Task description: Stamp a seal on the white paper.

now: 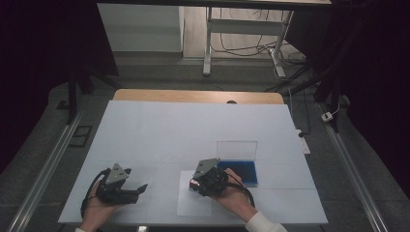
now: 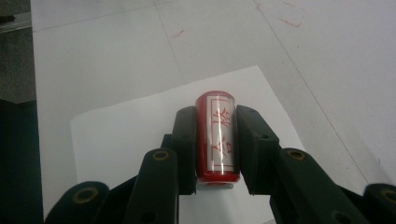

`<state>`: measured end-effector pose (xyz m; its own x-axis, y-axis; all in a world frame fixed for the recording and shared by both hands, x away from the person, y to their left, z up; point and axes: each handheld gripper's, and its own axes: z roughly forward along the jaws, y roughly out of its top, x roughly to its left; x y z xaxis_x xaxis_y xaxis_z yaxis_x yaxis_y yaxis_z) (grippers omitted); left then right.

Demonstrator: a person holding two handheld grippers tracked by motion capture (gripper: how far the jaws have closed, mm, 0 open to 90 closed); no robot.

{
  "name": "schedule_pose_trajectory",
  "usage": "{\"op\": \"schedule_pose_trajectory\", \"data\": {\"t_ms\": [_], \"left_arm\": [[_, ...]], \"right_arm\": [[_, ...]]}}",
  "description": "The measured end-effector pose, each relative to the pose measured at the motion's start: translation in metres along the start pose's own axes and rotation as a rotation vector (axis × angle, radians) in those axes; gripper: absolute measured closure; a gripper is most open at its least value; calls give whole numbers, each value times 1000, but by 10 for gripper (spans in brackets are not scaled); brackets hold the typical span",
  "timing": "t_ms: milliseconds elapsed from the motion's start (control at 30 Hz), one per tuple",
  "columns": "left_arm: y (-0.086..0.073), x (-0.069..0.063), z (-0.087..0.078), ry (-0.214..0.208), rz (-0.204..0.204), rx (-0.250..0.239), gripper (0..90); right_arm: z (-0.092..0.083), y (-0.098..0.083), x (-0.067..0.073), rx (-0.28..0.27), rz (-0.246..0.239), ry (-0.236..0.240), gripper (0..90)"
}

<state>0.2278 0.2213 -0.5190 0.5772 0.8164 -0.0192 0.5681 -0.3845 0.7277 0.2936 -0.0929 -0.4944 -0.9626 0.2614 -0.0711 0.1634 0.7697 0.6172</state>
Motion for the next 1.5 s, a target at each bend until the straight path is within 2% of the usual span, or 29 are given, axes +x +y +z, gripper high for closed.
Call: {"op": "schedule_pose_trajectory", "data": {"t_ms": [333, 1267, 1500], "left_arm": [[0, -1, 0, 3, 3, 1, 184], [0, -2, 0, 4, 3, 4, 184], [0, -3, 0, 5, 3, 2, 184]], "right_arm": [[1, 0, -2, 7, 14, 12, 697], [3, 3, 1, 50, -1, -5, 702], [4, 2, -1, 47, -2, 4, 703]]}}
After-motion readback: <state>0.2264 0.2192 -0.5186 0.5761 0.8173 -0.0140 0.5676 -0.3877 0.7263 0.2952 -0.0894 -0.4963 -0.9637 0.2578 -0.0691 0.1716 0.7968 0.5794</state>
